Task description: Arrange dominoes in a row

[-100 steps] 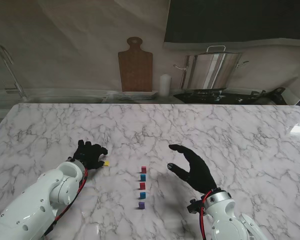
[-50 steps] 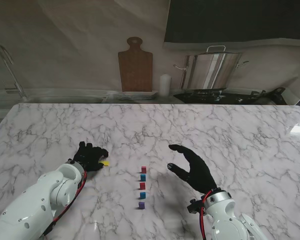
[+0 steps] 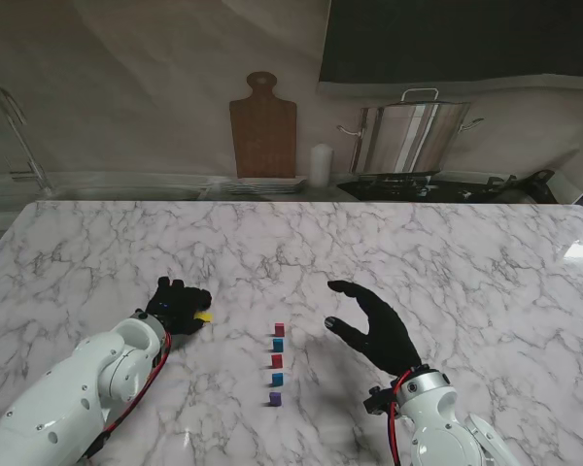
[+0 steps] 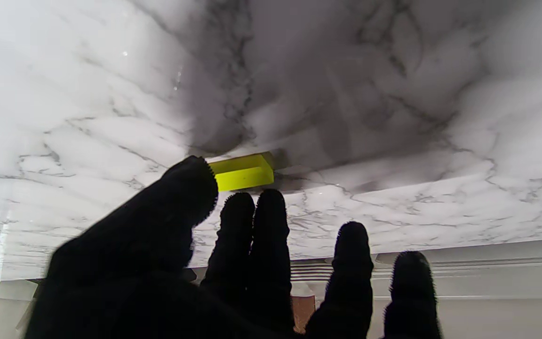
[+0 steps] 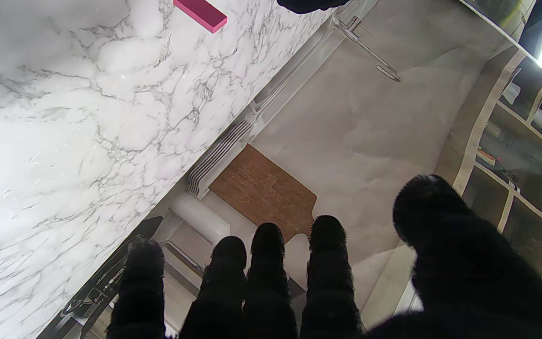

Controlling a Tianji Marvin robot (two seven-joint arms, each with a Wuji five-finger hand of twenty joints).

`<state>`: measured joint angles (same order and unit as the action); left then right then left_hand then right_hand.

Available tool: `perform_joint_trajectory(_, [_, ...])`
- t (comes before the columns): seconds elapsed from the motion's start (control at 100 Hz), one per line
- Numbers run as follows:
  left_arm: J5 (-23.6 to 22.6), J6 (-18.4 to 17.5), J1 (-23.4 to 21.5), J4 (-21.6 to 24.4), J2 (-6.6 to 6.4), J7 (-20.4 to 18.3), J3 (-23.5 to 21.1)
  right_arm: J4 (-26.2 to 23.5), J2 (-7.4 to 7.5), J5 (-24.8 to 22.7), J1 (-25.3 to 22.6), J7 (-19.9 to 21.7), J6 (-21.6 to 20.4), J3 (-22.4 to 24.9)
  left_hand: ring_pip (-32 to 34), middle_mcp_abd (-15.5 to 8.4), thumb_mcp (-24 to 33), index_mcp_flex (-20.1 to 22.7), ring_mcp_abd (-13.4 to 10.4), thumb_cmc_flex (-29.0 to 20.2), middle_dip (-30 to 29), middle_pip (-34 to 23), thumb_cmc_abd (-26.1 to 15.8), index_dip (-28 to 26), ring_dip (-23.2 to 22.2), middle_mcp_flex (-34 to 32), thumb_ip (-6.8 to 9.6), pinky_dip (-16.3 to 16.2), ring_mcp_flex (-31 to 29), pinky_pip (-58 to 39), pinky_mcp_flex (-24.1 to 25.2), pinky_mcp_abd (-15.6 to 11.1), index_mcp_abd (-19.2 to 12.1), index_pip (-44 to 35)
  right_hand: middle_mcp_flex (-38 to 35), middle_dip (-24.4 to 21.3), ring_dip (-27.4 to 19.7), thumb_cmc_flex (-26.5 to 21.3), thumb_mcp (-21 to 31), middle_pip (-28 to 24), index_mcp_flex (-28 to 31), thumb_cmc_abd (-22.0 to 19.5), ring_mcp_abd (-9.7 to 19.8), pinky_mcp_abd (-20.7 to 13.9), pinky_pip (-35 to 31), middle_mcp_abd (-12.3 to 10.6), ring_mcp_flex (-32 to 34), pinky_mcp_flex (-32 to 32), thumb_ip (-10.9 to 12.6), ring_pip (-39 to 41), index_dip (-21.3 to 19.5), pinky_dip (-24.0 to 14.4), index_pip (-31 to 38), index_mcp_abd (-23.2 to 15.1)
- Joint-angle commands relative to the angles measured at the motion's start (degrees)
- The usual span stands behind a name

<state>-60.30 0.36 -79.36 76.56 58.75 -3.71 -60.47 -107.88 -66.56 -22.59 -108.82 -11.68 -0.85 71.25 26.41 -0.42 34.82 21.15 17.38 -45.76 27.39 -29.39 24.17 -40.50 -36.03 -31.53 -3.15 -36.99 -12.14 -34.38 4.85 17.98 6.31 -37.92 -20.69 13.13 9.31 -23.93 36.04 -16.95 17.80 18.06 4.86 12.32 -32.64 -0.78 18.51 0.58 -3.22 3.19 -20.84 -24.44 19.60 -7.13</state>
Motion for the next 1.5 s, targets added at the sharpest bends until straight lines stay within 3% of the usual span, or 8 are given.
perform_joint_trajectory(0.0, [-0.1,-0.2,-0.3,-0.4,-0.05,-1.2,0.5,-0.2,0.0,0.0,-0.3,0.1,0.4,0.0,0.6,-1.1,2.1,-2.2,-0.4,-0.8,1.6,-3.3,1.5,-1.2,-0.6,-0.9,-0.43,0.8,-0.1,-1.2,0.3,-0.3,1.9,-1.3,0.5,0.4,0.2,-1.7,1.2,-0.9,-1.1,-0.4,0.4,-0.3,-0.3,-0.2,1.4,0.2,1.2,0.4,-0.8,-0.8,0.7,-0.5])
perform_joint_trajectory(0.2, [-0.3,0.0,0.0,-0.7,-0.14,-1.5,1.5,-0.2,0.0,0.0,-0.3,0.1,0.3,0.0,2.7,1.1,3.9,-1.7,-0.6,-1.7,4.6,-6.1,2.2,-6.1,-2.1,-0.8,-0.47,1.3,0.1,-0.9,0.4,0.0,2.8,-6.6,0.5,0.4,0.2,-1.7,1.2,-0.9,-1.1,-0.5,0.4,-0.3,-0.3,-0.2,1.4,0.2,1.2,0.4,-0.8,-0.8,0.7,-0.5])
perform_joint_trajectory(0.41, [-0.7,0.4,0.3,-0.6,-0.23,-2.1,1.9,-0.2,-0.01,0.0,-0.3,0.1,0.4,0.0,7.7,0.9,1.8,-3.2,-1.8,-7.8,21.6,-10.4,7.1,-18.2,-5.8,-5.5,-3.91,0.6,-0.5,-2.1,0.4,0.0,2.3,-16.4,0.4,0.4,0.2,-1.7,1.1,-0.9,-1.1,-0.5,0.3,-0.3,-0.3,-0.1,1.4,0.2,1.2,0.4,-0.8,-0.8,0.7,-0.5])
perform_joint_trajectory(0.64, [-0.9,0.8,0.4,-0.3,-0.3,-2.8,2.3,-0.1,-0.01,0.0,-0.3,0.1,0.3,0.0,10.4,1.4,-0.3,-3.0,-2.1,-11.9,29.7,-11.6,8.9,-20.1,-7.6,-9.4,-3.88,0.8,-2.0,-3.0,0.4,0.3,2.0,-17.9,0.5,0.4,0.2,-1.7,1.1,-0.9,-1.1,-0.5,0.4,-0.3,-0.3,-0.2,1.5,0.2,1.2,0.4,-0.7,-0.8,0.7,-0.5])
perform_joint_trajectory(1.1, [-1.7,0.5,1.0,-0.7,-0.32,-1.9,2.9,-0.1,-0.02,0.1,-0.2,0.0,0.3,0.0,17.6,-1.5,1.3,-4.0,-2.0,-16.7,37.4,-23.6,10.2,-18.8,-14.4,-8.5,-4.47,1.4,-2.5,-3.7,0.4,0.9,1.4,-15.4,0.4,0.4,0.2,-1.7,1.1,-0.8,-1.2,-0.5,0.4,-0.3,-0.3,-0.2,1.5,0.2,1.2,0.4,-0.7,-0.8,0.7,-0.4])
perform_joint_trajectory(1.26, [-1.8,0.3,1.0,-0.4,-0.29,-1.7,2.9,-0.1,-0.02,0.0,-0.3,0.0,0.2,0.0,19.3,-5.0,1.5,-2.1,-2.5,-16.8,35.4,-29.7,10.5,-10.3,-16.5,-9.5,-4.75,2.1,-4.7,-5.4,0.4,1.2,3.8,-5.8,0.4,0.4,0.2,-1.7,1.1,-0.9,-1.2,-0.5,0.4,-0.3,-0.3,-0.2,1.5,0.2,1.2,0.4,-0.7,-0.8,0.7,-0.5])
perform_joint_trajectory(1.38, [-1.8,0.1,1.1,-0.3,-0.31,-1.8,2.9,-0.1,-0.02,0.0,-0.3,0.0,0.2,0.0,19.6,-5.9,1.4,0.8,-2.5,-16.7,34.1,-31.1,10.5,-3.4,-16.6,-10.6,-4.79,2.8,-5.8,-6.0,0.5,1.6,6.0,0.3,0.4,0.4,0.2,-1.7,1.1,-0.9,-1.2,-0.5,0.3,-0.3,-0.3,-0.2,1.5,0.2,1.2,0.4,-0.8,-0.8,0.7,-0.5])
perform_joint_trajectory(1.49, [-1.8,-0.1,1.1,-0.3,-0.31,-1.8,2.9,-0.1,-0.01,-0.1,-0.2,0.0,0.3,-0.1,19.8,-6.2,1.2,2.6,-2.4,-16.6,33.8,-31.7,10.1,-0.8,-16.6,-11.3,-4.76,2.9,-6.5,-6.4,0.5,1.7,6.7,2.1,0.4,0.4,0.2,-1.8,1.1,-0.9,-1.2,-0.5,0.3,-0.3,-0.3,-0.2,1.5,0.2,1.2,0.4,-0.7,-0.8,0.7,-0.5])
